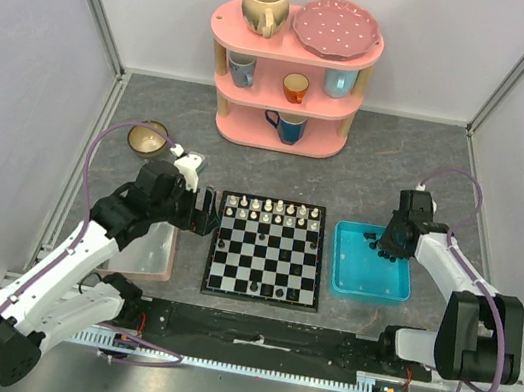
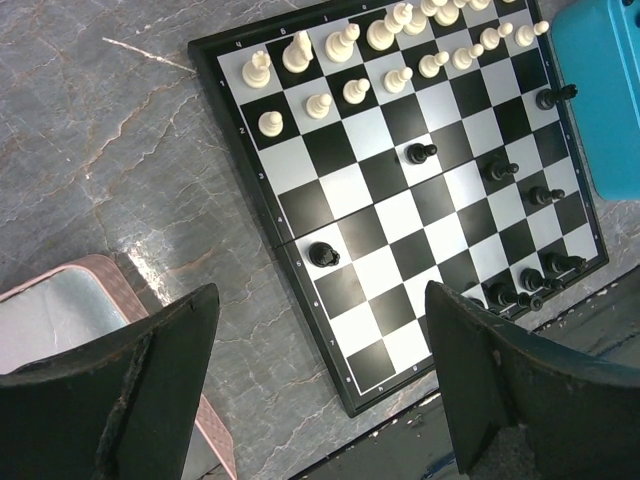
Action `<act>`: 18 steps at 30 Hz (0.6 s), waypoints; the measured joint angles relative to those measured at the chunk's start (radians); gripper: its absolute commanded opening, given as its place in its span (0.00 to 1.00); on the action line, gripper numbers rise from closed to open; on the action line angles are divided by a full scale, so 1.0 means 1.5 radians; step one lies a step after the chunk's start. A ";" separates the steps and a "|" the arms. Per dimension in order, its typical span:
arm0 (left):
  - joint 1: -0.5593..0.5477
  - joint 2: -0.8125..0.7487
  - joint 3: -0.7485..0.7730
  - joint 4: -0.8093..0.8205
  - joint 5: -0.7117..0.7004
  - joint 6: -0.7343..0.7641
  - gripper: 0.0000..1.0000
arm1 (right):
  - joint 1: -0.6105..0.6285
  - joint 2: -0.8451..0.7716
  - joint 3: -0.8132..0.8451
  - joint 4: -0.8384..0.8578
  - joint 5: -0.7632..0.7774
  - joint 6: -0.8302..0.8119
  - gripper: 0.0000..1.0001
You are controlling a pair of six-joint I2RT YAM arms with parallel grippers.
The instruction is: Set up the chess pieces on the board
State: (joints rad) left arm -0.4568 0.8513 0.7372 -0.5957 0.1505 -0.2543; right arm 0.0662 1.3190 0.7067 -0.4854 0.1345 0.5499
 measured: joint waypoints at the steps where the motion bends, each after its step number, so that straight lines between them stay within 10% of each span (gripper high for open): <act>1: -0.001 0.000 0.000 0.000 0.001 0.000 0.89 | -0.001 0.002 -0.001 0.004 -0.002 -0.001 0.27; 18: -0.001 0.007 0.000 0.000 0.007 0.000 0.89 | -0.004 0.014 -0.007 0.014 -0.005 -0.007 0.28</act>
State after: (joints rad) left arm -0.4580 0.8616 0.7372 -0.5957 0.1608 -0.2543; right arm 0.0605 1.3403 0.6960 -0.4644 0.1268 0.5392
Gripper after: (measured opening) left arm 0.895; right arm 0.226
